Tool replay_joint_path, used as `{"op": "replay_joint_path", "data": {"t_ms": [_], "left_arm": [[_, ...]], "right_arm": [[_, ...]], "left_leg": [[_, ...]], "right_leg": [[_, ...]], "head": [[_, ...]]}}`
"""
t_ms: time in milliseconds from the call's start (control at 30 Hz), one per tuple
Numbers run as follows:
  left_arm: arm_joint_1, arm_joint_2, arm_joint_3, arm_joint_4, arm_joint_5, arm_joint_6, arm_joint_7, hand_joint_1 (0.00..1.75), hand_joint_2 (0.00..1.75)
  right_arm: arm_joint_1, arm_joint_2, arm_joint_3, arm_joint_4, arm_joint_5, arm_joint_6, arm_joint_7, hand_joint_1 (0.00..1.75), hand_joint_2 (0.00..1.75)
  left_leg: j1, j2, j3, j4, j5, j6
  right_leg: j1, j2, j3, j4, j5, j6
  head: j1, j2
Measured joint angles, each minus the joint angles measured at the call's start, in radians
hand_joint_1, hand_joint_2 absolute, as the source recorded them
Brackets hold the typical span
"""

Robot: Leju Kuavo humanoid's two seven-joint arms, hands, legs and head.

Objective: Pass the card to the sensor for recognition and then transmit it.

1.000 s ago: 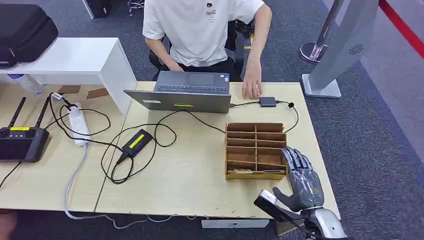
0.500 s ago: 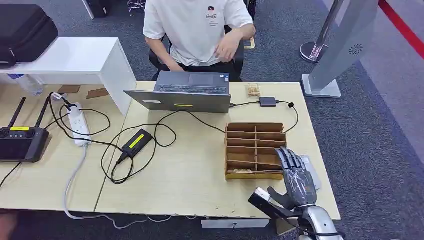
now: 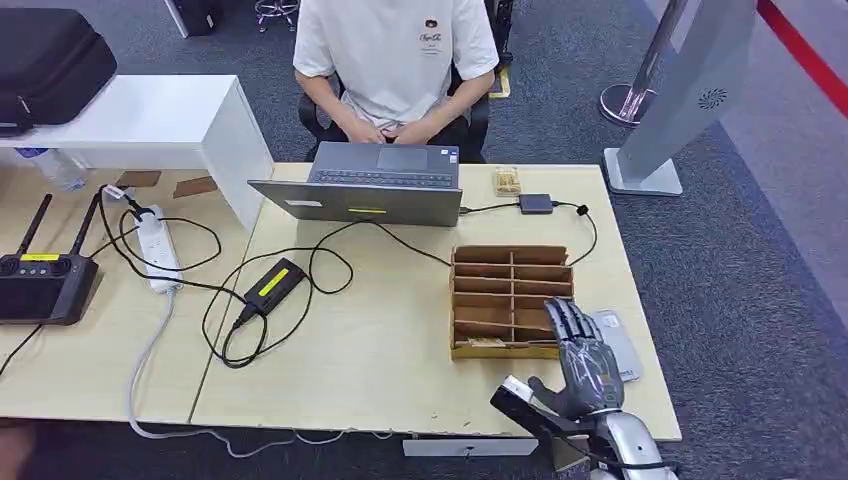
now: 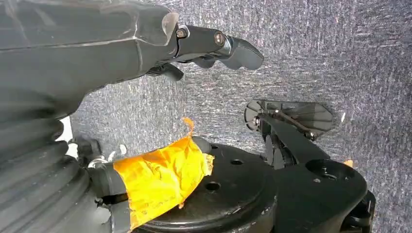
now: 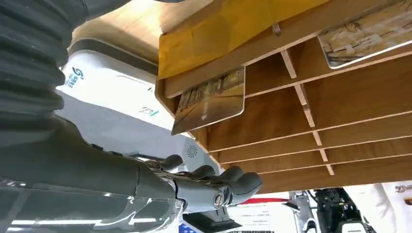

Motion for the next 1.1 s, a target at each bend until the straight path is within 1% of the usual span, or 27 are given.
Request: {"op": "replay_joint_path", "data": {"t_ms": [400,1100], "left_arm": [[0.000,0.003,-0.014,0.000,0.000,-0.006,0.002,0.00,1.75],[0.001,0.006,-0.016,0.000,0.010,-0.012,0.002,0.00,1.75]], "right_arm": [[-0.004,0.004,0.001,0.012,0.000,-0.005,0.002,0.00,1.75],[-0.004,0.004,0.000,0.019,0.009,-0.037,0.011,0.00,1.75]], "left_leg": [[0.000,0.000,0.000,0.000,0.000,0.000],[0.000,0.000,0.000,0.000,0.000,0.000]], "right_leg": [[0.000,0.000,0.000,0.000,0.000,0.000],[0.000,0.000,0.000,0.000,0.000,0.000]], "head": [[0.000,0.000],[0.000,0.000]]}}
